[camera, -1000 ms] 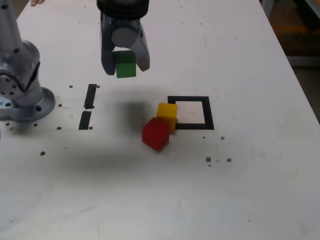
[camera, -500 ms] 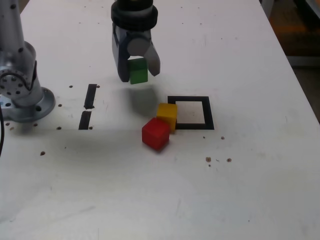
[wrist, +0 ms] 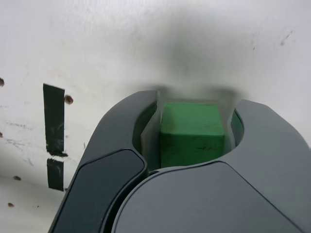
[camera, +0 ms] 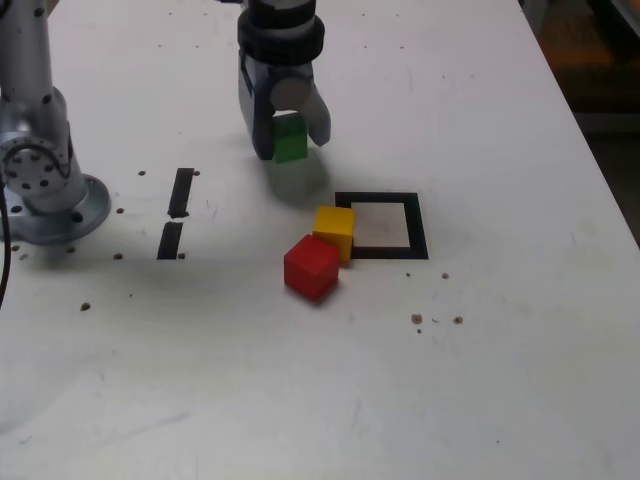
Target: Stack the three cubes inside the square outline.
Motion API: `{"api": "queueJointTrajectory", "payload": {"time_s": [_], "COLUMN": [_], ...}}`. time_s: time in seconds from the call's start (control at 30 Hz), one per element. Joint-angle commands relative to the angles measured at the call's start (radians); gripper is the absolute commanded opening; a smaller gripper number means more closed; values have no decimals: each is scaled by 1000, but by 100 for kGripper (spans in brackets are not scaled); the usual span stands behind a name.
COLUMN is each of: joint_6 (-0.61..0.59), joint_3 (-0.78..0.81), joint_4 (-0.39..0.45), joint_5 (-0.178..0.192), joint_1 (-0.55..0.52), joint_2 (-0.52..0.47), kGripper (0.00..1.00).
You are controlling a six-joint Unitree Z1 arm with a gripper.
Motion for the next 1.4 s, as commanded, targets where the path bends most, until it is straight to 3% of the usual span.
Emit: {"api": "queueJointTrajectory", "payload": {"time_s": [0.0,0.17,0.5,0.77,0.9,1.1,1.37], "joint_6": [3,15,48,66,69,76,77], "joint_3": [7,31,41,48,59,73,58], "joint_4": [-4,-5,-5,-2,-2,14,82], "joint_5": [6,14,14,9,9,20,23], "joint_1": [10,47,72,72,72,67,-20], "joint_2": [0,-6,-16,-30,-47,-98,-202], "kGripper": [16,20,38,74,84,93,93]}}
